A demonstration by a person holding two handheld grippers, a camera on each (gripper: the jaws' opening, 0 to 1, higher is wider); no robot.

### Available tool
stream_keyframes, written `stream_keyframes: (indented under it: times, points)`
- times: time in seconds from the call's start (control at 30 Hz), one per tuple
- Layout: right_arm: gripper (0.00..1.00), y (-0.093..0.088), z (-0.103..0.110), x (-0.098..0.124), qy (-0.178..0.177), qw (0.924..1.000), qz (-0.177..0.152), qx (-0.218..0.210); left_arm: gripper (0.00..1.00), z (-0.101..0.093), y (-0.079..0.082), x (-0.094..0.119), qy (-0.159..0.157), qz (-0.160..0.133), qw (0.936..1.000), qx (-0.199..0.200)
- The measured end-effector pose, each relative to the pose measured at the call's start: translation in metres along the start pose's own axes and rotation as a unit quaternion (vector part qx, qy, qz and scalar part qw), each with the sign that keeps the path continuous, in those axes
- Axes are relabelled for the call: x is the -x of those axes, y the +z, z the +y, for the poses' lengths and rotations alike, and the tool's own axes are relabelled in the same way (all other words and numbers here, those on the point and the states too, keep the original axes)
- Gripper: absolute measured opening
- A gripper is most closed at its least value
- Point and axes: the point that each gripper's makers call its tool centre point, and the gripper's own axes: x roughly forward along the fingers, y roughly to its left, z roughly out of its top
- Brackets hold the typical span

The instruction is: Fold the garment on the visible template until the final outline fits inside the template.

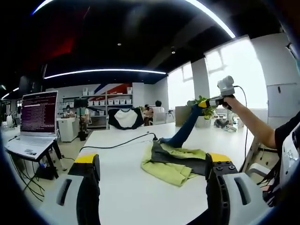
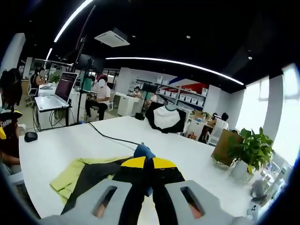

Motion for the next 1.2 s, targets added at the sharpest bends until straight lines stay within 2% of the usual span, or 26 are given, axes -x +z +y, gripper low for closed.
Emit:
stream_keyframes:
  times: [0.3, 0.4, 0.67, 1.2]
  points:
    - [0.0, -0.001, -0.035, 0.011, -0.033, 0.9994, 0.008, 0.0, 0.98, -0.005, -0.004, -0.003, -0.007, 0.006, 1.0, 0.003]
    - [0.0, -0.003, -0.045, 0.013, -0.038, 0.9992, 0.011, -0.008, 0.97, -0.007, -0.006, -0.004, -0.002, 0.015, 0.9998, -0.015]
    - [0.0, -0.008, -0.075, 0.023, -0.063, 0.9977, 0.014, -0.019, 0.97, -0.007, -0.006, -0.005, -0.007, 0.015, 0.9998, -0.01]
    - [0.0, -0.043, -0.123, 0.02, -0.102, 0.9928, 0.044, -0.044, 0.97, -0.007, -0.008, -0.008, -0.009, 0.018, 0.9998, -0.007]
